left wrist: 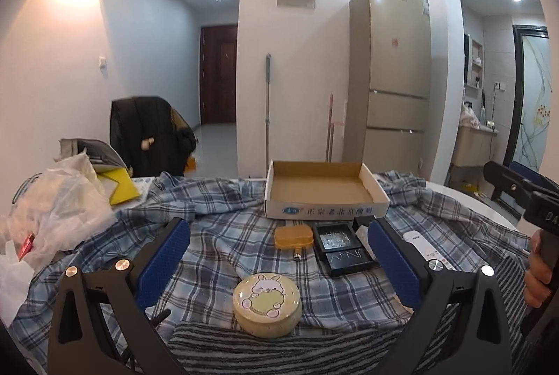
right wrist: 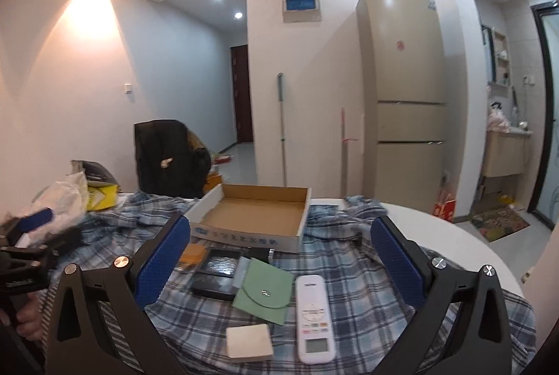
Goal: Organize rigid objects
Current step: 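Reach the left gripper down and grasp the round yellow bunny tin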
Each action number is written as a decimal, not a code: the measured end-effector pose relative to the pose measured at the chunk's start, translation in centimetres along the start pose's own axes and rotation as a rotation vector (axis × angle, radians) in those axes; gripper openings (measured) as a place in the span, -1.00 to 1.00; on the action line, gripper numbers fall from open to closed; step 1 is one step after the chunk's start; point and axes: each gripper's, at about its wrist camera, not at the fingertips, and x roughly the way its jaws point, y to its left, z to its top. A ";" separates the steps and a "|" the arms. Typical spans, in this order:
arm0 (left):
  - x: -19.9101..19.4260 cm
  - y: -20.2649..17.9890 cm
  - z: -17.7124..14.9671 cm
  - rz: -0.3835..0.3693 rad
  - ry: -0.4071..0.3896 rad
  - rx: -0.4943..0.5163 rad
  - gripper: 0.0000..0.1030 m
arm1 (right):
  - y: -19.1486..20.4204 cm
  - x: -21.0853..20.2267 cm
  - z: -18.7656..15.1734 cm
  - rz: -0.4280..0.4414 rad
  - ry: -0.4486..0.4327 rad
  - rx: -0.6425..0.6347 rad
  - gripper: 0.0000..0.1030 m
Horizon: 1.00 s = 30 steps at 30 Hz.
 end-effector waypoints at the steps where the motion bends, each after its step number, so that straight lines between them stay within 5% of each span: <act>1: 0.3 0.2 0.4 -0.002 0.003 -0.004 1.00 | 0.0 0.2 0.3 0.008 0.003 0.004 1.00; 9: 3.3 3.0 -0.1 -0.005 0.039 -0.145 1.00 | 0.7 1.9 -2.0 0.000 0.002 -0.032 1.00; 17: 8.6 2.6 -4.1 -0.039 0.312 -0.124 1.00 | 0.8 4.2 -3.7 0.030 0.122 -0.078 1.00; 30: 12.5 2.9 -7.1 -0.029 0.548 -0.143 1.00 | 0.2 5.4 -4.2 0.057 0.196 -0.044 1.00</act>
